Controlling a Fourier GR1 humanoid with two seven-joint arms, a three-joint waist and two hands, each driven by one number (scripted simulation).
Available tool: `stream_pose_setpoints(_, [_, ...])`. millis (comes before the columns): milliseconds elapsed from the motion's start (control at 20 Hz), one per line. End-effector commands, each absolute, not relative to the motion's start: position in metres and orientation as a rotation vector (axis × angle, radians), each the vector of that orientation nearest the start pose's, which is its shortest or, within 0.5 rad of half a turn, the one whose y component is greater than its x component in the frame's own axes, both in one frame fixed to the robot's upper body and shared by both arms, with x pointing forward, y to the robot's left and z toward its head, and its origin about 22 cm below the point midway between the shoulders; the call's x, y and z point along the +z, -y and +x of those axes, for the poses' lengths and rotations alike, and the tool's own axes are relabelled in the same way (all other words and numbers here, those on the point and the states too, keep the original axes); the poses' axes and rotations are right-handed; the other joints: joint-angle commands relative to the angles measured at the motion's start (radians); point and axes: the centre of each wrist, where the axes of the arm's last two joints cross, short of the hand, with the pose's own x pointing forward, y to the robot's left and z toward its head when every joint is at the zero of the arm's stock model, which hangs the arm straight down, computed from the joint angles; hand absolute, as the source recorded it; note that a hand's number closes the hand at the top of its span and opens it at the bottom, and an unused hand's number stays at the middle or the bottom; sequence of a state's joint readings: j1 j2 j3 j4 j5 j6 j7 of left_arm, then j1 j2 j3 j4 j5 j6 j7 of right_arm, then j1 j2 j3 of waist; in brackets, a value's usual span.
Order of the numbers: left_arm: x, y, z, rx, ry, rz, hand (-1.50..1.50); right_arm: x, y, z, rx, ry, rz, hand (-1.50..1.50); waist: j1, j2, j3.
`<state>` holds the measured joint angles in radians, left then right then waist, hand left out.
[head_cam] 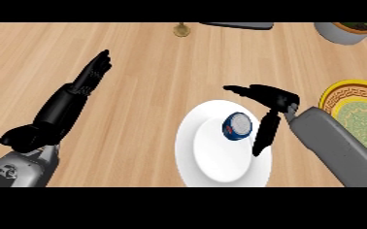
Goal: Pick the can from the plate and place it in the plate
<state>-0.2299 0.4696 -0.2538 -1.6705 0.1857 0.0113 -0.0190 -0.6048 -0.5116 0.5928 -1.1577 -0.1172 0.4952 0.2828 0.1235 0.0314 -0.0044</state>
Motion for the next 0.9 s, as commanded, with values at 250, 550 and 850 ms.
stream_pose_setpoints(250, [0.096,-0.25,0.287,-0.501,1.792,-0.043,0.0,0.122,0.102,0.406,1.658,0.846,-0.048,-1.5,-0.063,-0.018,0.004])
stream_pose_setpoints(550, [0.076,-0.253,0.29,-0.469,1.773,0.015,0.0,0.121,0.058,0.415,1.672,0.565,0.016,-1.5,-0.106,-0.028,0.003])
stream_pose_setpoints(850, [0.088,-0.266,0.286,-0.473,1.787,0.009,0.0,0.144,0.052,0.439,1.725,0.353,0.036,-1.5,-0.091,-0.026,0.003])
